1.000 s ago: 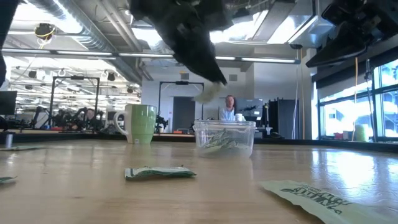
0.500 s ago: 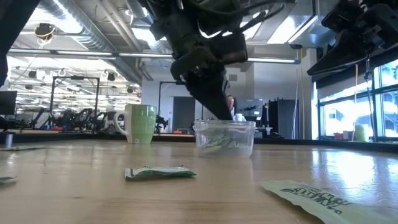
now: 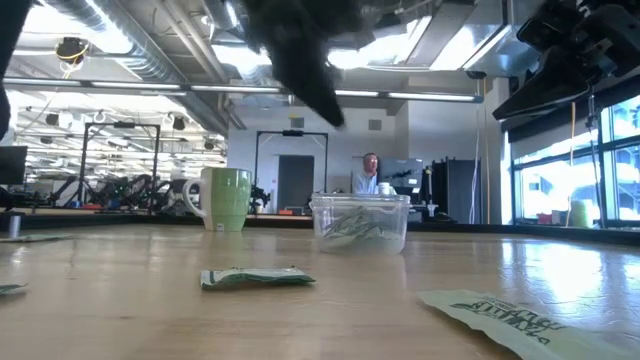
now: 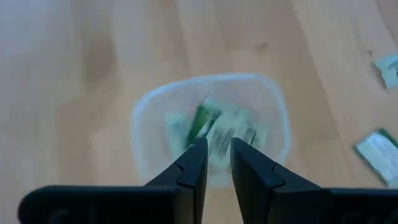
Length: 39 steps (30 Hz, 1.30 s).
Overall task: Pick and place items into bin
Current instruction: Put the stevia packet into the transparent bin
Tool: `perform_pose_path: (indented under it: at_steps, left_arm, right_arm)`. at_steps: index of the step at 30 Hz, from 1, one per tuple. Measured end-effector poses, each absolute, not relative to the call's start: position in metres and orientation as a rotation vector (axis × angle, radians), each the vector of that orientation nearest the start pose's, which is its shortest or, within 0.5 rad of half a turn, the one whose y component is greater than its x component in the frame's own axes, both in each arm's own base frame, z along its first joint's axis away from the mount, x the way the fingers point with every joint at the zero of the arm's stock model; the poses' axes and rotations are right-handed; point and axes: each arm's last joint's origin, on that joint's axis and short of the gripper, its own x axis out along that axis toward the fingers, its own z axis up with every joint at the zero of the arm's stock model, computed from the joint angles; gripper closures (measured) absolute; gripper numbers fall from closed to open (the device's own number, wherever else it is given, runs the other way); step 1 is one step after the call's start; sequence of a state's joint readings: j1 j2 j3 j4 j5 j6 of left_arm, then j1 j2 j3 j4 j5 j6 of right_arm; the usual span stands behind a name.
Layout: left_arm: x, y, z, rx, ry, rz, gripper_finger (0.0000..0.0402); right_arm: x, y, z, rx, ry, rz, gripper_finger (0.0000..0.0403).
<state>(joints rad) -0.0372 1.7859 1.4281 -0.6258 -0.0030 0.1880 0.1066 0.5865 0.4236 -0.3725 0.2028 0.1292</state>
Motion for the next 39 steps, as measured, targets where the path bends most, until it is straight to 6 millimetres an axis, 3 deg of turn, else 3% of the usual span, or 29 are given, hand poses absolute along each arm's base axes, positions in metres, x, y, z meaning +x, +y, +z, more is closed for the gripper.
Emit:
perform_pose_path:
  at_steps: [4,8,16,19,26,32,39]
  left_arm:
    - [0.346,-0.011,0.283,0.138,1.005,-0.005,0.0331]
    - [0.306,-0.015,0.289,0.045,1.033,0.136,0.0331]
    - [0.23,-0.034,0.242,-0.287,1.067,0.436,0.0331]
    - [0.211,-0.041,0.218,-0.299,1.126,0.465,0.0331]
    - [0.185,-0.054,0.177,-0.371,1.255,0.522,0.0331]
    - [0.174,-0.061,0.167,-0.434,1.26,0.588,0.0338]
    - [0.166,-0.063,0.154,-0.627,1.268,0.696,0.0345]
  right_arm:
    - [0.134,0.008,0.22,0.046,0.522,-0.128,0.0305]
    - [0.134,0.008,0.22,0.045,0.525,-0.128,0.0305]
    - [0.134,0.009,0.22,0.041,0.517,-0.126,0.0305]
    - [0.134,0.009,0.221,0.041,0.516,-0.126,0.0305]
    - [0.135,0.009,0.221,0.059,0.51,-0.13,0.0305]
    - [0.135,0.009,0.222,0.072,0.495,-0.132,0.0305]
    - [0.138,0.009,0.227,0.081,0.438,-0.128,0.0305]
